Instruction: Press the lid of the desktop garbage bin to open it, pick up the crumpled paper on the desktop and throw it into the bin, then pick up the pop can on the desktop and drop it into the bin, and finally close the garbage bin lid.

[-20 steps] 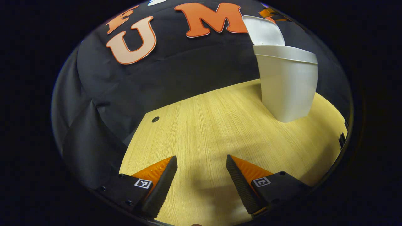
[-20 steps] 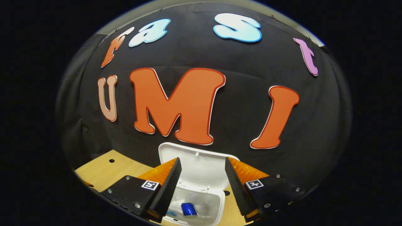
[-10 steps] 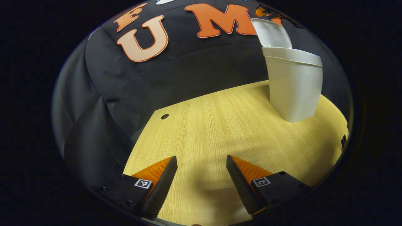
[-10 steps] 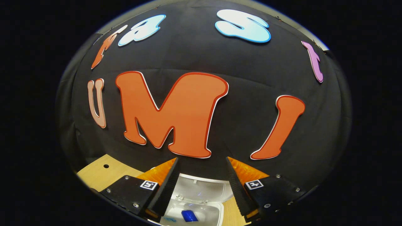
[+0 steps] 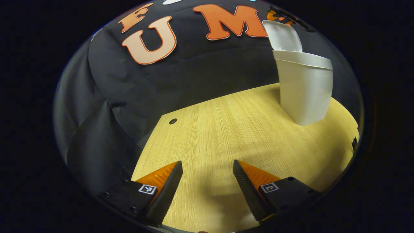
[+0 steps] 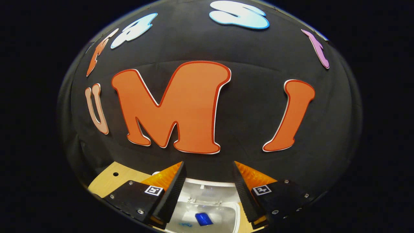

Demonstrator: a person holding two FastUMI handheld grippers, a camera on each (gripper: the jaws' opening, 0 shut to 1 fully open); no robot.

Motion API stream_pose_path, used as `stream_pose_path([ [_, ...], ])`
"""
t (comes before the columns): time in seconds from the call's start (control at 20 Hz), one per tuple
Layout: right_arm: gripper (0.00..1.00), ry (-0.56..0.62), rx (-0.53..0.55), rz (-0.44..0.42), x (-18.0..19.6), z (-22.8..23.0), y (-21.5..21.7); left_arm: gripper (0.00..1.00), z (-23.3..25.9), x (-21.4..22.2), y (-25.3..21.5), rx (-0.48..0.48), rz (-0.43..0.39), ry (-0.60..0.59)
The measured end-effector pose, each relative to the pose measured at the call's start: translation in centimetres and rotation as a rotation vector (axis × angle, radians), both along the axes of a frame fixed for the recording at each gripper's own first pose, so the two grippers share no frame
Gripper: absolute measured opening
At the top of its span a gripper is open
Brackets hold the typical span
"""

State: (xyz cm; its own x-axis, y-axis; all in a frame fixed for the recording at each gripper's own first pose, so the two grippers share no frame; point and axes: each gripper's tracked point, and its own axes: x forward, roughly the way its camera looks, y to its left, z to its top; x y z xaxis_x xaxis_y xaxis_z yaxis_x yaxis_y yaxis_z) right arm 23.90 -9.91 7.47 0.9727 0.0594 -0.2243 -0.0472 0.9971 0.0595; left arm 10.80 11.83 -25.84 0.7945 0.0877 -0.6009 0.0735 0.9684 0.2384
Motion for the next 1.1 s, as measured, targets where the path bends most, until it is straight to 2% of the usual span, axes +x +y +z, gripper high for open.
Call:
stream_pose_path([
  [0.55,0.84,0.069,0.048,-0.002,-5.6,-3.0,0.6,1.0,0.4,1.1,-0.1,0.006,-0.117,-0.013],
  [1.1,0.84,0.143,0.069,-0.006,-8.7,-7.8,1.7,1.0,0.2,1.3,-0.2,-0.008,-0.155,0.01],
])
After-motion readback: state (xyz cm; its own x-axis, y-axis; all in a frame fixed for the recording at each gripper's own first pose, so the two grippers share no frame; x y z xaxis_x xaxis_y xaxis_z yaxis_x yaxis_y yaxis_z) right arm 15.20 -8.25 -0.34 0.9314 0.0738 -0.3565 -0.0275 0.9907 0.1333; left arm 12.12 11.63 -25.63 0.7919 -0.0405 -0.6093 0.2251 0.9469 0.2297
